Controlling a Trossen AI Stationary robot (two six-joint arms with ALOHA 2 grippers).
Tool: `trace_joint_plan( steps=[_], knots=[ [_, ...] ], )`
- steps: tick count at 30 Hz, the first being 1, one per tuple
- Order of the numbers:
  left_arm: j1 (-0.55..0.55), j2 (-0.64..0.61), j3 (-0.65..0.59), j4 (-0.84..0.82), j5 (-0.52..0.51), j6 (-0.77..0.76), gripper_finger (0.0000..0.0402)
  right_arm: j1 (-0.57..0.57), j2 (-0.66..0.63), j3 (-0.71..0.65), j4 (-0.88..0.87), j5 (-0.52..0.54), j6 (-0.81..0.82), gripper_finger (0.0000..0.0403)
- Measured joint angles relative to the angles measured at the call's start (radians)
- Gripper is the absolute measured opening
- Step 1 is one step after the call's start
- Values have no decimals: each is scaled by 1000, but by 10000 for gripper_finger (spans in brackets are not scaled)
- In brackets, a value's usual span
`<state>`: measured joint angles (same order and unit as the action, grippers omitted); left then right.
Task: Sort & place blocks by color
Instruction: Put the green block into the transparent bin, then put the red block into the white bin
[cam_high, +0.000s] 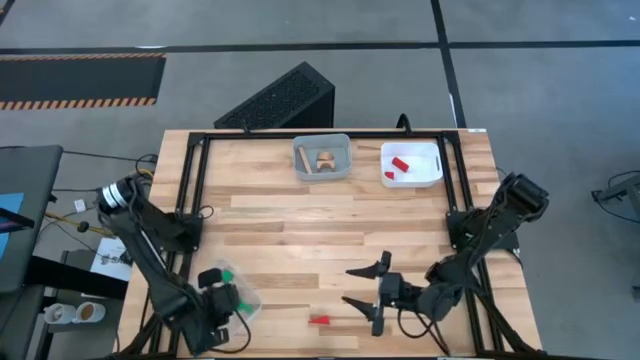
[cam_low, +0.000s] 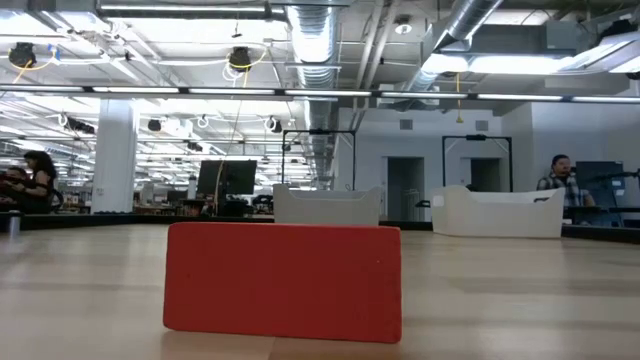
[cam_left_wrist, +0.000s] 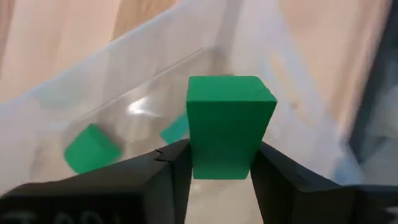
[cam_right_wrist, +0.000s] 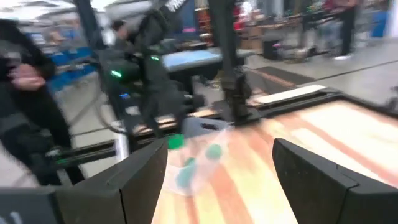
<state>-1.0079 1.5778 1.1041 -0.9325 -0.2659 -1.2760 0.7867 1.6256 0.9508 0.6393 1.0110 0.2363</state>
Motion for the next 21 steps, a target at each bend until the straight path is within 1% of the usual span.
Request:
trace_joint_plan(
  steps=[3,5,9,14,16,17,19,21],
  knots=[
    [10,50,-1,-3,5,29,147,-23,19,0,47,-89,2,311],
    [25,62,-1,1,35,44,165,-35,20,0,50,-131,7,311],
    [53,51,-4,-22,37,17,179,-66,20,0,45,-206,28,311],
    [69,-16,-5,-86,-9,53,196,-106,20,0,15,-305,56,311],
    [60,-68,-6,-80,-102,54,203,-123,26,1,-21,-359,92,311],
    [48,-95,-6,-70,-179,56,205,-131,35,2,-38,-384,110,311],
    [1,-144,-13,-31,-401,57,209,-142,62,2,-61,-415,142,311],
    [-52,-181,-40,43,-665,71,209,-149,100,2,-47,-447,160,311]
  ],
)
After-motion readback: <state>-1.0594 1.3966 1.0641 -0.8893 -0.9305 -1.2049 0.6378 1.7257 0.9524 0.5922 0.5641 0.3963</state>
